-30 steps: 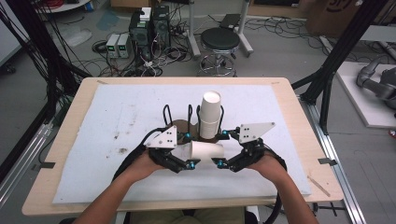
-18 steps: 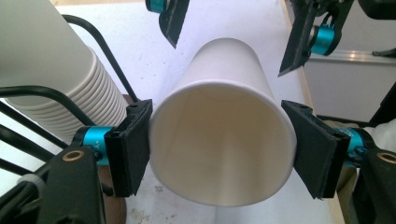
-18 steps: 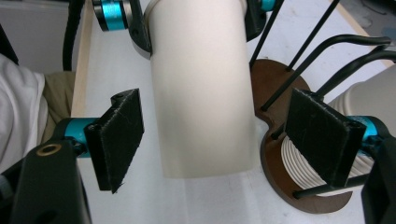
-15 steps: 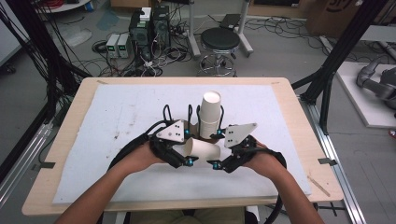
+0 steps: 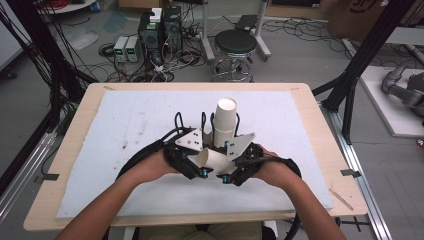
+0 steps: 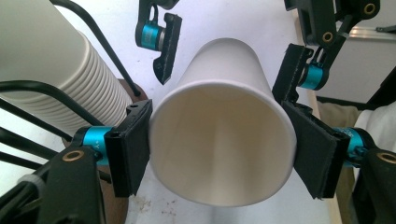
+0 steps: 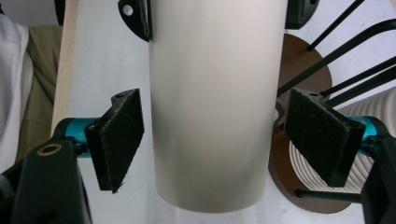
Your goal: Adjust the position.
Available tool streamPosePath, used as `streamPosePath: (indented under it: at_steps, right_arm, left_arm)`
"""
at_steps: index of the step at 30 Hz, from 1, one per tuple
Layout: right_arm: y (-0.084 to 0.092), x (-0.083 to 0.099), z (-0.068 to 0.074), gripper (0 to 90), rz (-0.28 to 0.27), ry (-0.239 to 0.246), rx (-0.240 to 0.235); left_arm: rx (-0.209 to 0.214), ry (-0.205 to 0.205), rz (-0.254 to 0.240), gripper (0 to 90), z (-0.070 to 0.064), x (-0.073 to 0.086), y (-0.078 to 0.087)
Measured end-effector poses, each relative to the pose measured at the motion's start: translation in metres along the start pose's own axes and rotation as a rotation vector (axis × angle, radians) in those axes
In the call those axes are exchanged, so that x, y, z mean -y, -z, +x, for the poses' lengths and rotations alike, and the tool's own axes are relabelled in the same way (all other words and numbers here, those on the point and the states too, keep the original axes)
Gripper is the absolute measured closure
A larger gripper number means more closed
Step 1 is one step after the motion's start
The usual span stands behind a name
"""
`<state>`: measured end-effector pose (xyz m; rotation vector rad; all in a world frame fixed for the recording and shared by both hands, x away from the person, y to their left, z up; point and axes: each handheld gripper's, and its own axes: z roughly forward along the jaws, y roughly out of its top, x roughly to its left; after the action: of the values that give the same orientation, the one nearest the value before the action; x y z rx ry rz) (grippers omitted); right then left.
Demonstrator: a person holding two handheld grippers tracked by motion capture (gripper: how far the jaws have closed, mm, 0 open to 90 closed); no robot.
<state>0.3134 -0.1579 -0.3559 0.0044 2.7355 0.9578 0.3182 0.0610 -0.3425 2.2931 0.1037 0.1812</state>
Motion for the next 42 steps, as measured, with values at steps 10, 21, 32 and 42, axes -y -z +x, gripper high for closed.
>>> streamPosePath:
  at_steps: [10, 21, 32, 42]
  right_arm:
    - [-0.010, -0.004, 0.002, 30.0, 0.047, 0.027, -0.012]
    - [-0.017, -0.005, 0.004, 33.3, 0.094, -0.001, -0.013]
    - [-0.010, 0.006, -0.002, 35.1, 0.041, -0.064, -0.010]
    - [0.002, 0.030, -0.006, 34.2, -0.057, -0.175, 0.006]
  left_arm:
    - [0.005, -0.002, 0.028, 28.3, -0.002, 0.000, -0.007]
    - [-0.012, 0.010, 0.033, 25.8, -0.003, -0.001, -0.013]
    - [-0.017, 0.096, -0.187, 19.9, 0.001, 0.014, 0.004]
    - [-0.131, 0.257, -0.397, 18.4, 0.007, 0.051, 0.031]
